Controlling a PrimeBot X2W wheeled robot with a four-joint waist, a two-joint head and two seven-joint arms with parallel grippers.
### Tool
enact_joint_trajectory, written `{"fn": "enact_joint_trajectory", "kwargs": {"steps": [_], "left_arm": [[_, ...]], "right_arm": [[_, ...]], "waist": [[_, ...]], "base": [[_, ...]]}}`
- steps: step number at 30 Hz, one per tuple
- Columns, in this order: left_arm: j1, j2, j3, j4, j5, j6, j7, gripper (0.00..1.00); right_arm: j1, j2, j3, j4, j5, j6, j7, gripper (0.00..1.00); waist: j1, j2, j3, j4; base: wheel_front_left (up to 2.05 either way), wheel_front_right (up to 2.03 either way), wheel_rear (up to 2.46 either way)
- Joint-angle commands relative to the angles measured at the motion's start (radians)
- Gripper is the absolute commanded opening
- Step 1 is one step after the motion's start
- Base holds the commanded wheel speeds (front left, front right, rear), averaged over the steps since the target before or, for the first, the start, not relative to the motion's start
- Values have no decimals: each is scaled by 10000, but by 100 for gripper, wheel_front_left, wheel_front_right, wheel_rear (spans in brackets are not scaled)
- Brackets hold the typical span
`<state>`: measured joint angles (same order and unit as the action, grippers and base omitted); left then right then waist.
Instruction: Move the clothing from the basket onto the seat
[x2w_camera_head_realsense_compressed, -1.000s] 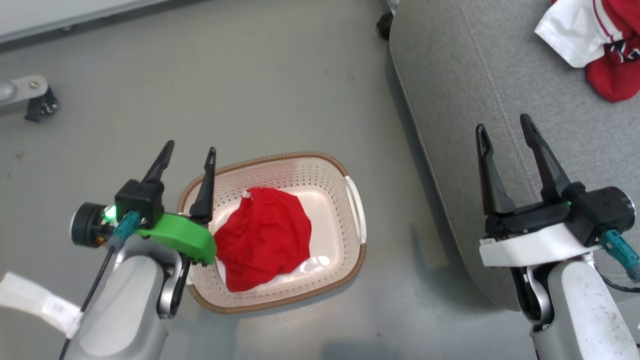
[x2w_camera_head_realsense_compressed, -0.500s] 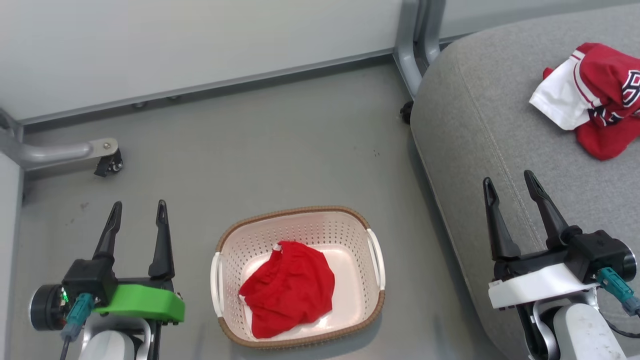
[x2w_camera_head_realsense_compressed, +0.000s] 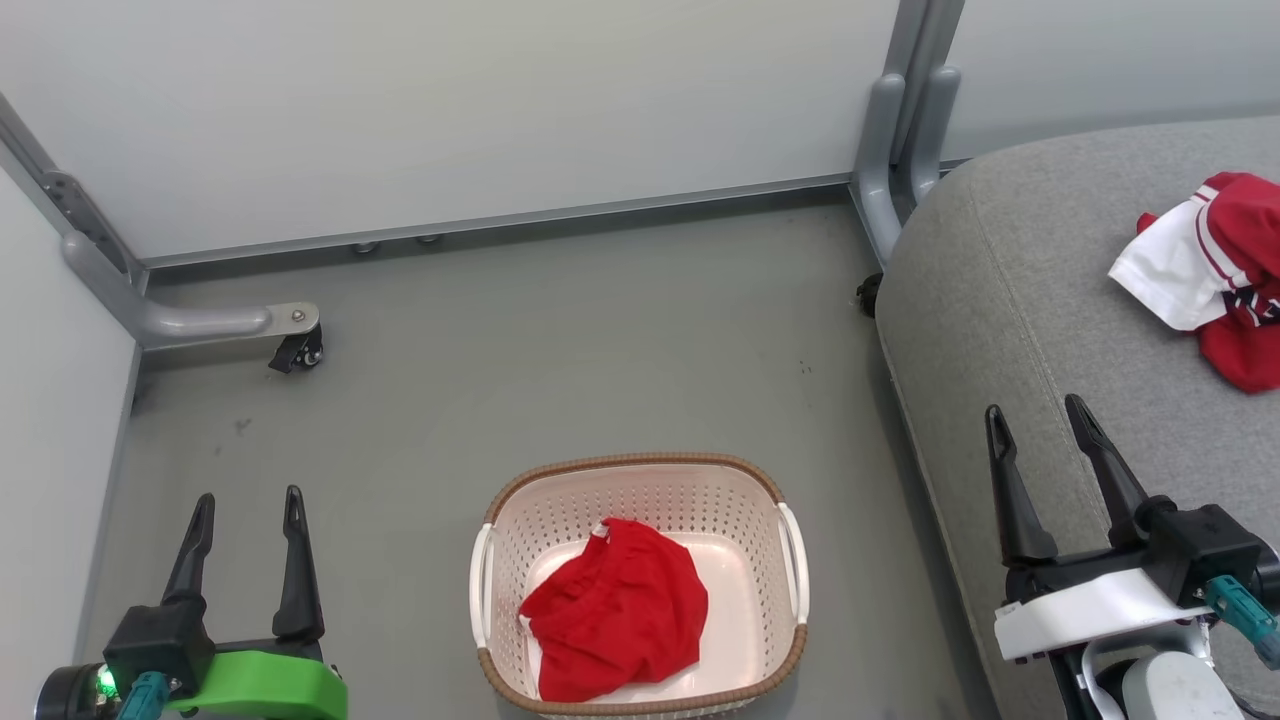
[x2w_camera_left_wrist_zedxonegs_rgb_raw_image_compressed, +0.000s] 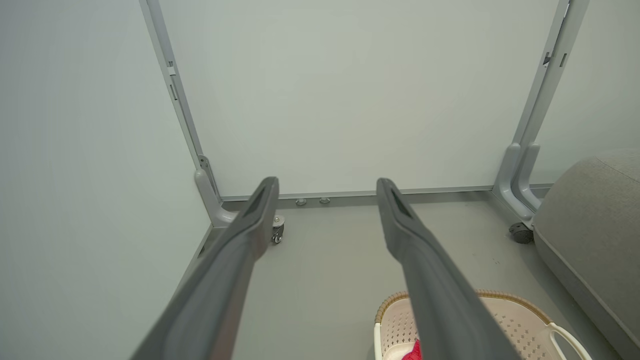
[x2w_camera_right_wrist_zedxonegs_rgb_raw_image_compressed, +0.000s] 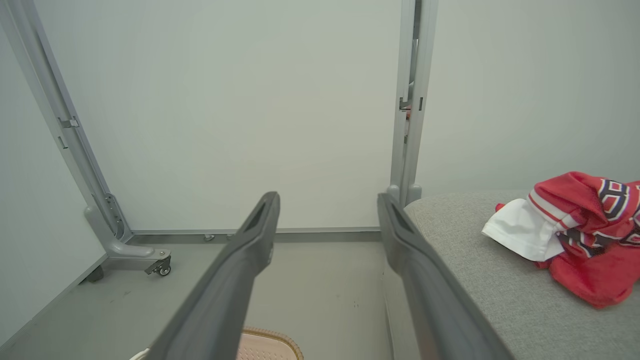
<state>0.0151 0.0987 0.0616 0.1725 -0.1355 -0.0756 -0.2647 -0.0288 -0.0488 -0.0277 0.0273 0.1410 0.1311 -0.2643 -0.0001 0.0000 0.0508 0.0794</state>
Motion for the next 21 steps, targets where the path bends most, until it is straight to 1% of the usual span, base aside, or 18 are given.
{"fn": "enact_joint_trajectory", "kwargs": {"steps": [1,14,18,21], "left_arm": [[149,-47,60,-17,45,-61,8,100],[45,-237,290,-63,355,-311,8,100],[-175,-245,121,62,487,-400,8,100],[-582,-76,-213,239,618,-468,8,100]], "right_arm": [[156,-31,-51,4,40,-7,-1,100],[73,-31,2,120,92,-7,-1,100],[-93,-31,58,60,80,-7,-1,100],[-338,-31,161,-20,28,-7,-1,100]], "waist": [[1,0,-47,80],[1,0,-55,76],[1,0,107,-18],[1,0,377,-152]], "base": [[0,0,0],[0,0,0],[0,0,0],[0,0,0]]}}
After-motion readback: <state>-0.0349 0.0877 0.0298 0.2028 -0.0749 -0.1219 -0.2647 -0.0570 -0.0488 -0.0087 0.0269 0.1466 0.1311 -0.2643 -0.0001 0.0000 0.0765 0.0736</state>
